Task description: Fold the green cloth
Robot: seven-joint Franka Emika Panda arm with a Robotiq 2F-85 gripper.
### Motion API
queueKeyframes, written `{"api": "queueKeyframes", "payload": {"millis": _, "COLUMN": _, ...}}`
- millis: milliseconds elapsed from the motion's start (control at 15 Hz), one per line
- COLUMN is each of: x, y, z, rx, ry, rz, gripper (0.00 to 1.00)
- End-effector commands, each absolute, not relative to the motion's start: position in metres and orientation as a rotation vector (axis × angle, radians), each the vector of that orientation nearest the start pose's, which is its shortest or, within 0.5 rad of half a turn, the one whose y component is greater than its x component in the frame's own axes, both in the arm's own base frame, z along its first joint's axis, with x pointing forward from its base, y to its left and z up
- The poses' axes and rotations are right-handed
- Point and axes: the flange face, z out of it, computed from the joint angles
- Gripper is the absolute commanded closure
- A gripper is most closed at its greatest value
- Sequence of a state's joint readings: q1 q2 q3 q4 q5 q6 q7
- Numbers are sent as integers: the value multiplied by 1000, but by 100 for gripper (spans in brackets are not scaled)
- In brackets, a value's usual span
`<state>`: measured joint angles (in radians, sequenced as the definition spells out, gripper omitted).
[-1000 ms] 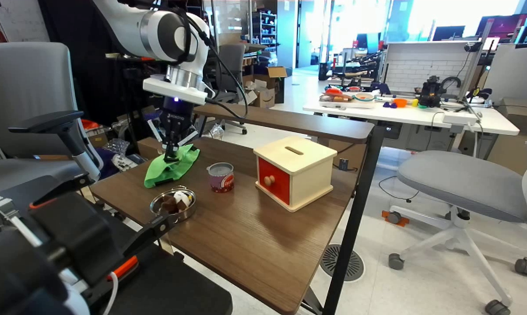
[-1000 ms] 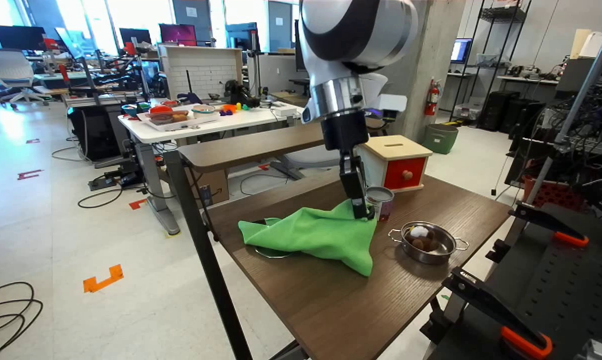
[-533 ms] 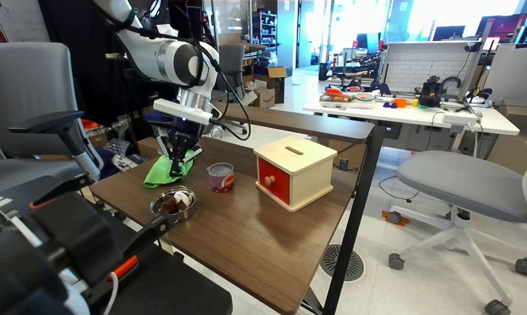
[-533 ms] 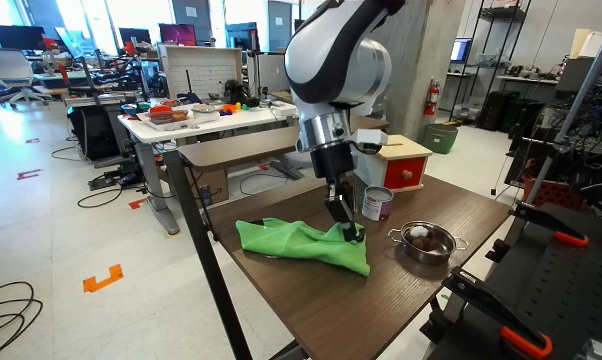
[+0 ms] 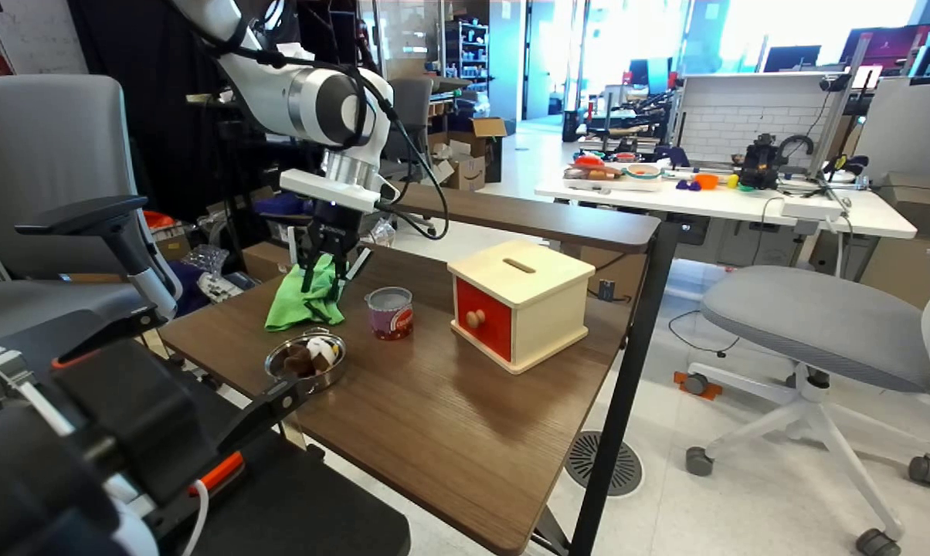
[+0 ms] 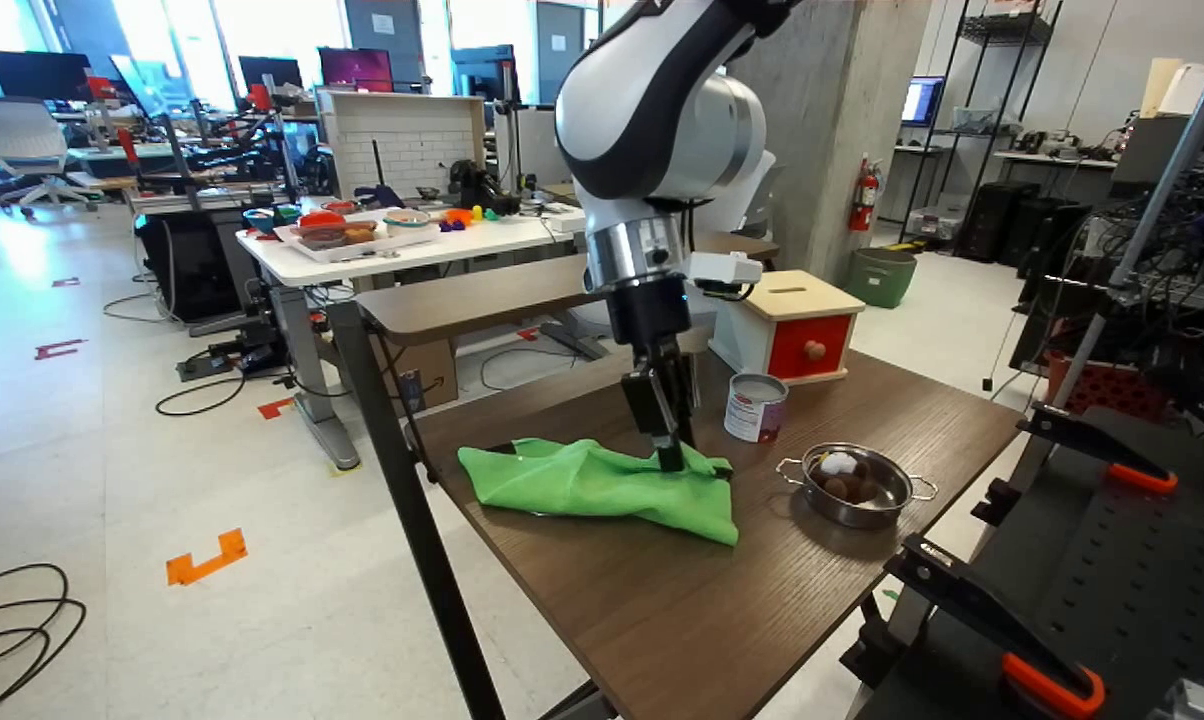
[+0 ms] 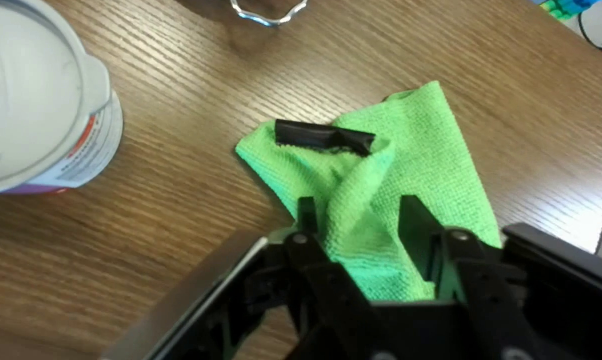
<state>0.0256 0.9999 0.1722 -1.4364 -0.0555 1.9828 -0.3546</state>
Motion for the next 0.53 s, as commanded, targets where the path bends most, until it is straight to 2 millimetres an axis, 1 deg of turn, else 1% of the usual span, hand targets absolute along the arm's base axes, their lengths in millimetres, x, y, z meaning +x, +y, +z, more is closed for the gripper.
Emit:
{"api": "queueKeyframes", "payload": {"millis": 0, "x": 638, "y": 126, "z": 117, "rx": -2830, "ry": -809, "rz": 560, "gripper": 21}}
{"api": "queueKeyframes", "payload": {"millis": 200, "x": 614, "y": 141, "z": 159, "rx": -2829, "ry": -875, "rz": 496, "gripper": 1}}
{"api": "queueKeyframes", "payload": {"millis": 267, "x": 603, "y": 146, "z": 169, "rx": -2821, "ry": -901, "rz": 508, "gripper": 0}}
{"api": "queueKeyframes", "payload": {"millis": 333, "x": 632, "y": 142, "z": 143, "rx": -2828, "ry": -871, "rz": 527, "gripper": 9}}
{"api": "queueKeyframes", "payload": {"millis": 400, "x": 623, "y": 147, "z": 155, "rx": -2826, "ry": -889, "rz": 528, "gripper": 2}}
{"api": "queueKeyframes", "payload": {"millis": 467, "x": 616, "y": 149, "z": 164, "rx": -2828, "ry": -903, "rz": 528, "gripper": 0}}
